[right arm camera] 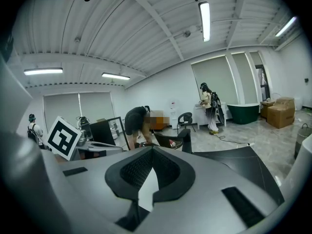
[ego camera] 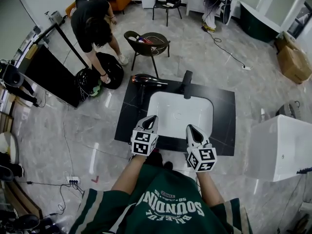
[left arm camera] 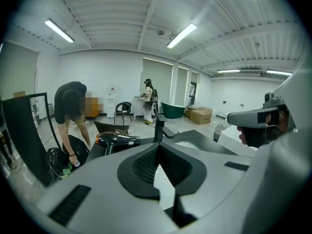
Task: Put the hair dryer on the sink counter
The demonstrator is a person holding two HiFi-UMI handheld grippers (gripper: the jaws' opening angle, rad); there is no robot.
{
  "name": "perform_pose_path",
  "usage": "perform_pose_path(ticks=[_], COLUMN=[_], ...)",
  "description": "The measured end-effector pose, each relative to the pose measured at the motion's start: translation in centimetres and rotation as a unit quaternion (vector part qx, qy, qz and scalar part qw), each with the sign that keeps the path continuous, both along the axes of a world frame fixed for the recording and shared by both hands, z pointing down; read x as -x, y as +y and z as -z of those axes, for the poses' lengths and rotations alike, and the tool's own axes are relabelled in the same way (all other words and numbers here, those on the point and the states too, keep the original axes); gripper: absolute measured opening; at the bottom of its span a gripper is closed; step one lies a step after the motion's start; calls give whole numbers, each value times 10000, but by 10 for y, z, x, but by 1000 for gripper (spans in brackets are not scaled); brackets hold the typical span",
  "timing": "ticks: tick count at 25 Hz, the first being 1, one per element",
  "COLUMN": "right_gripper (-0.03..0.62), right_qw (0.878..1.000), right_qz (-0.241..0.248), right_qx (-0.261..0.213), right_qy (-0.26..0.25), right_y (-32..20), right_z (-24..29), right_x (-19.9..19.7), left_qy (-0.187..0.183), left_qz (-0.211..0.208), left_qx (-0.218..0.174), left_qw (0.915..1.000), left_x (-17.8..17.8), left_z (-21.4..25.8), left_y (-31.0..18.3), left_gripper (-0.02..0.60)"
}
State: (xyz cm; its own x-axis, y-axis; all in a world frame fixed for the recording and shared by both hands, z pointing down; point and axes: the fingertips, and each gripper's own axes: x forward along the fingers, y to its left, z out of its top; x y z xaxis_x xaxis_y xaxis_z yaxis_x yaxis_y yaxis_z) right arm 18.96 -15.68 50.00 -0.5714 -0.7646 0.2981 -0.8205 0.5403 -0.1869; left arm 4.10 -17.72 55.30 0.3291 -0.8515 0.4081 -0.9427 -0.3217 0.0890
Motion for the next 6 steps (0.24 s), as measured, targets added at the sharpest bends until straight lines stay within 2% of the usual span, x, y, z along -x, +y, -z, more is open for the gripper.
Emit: perform_pose_path(ticks=[6], right_gripper=[41], right_qw=[10000], right_qz=[-19], right_qx=[14], right_qy=[23], right_y=[3], right_z=[-1], right_x=[-3], left_qy=[6], left_qz=[-17], left_qx=[39], left_qw=[10000], left_x=[1], left_z=[-3], left_y=[3], left_gripper=[11])
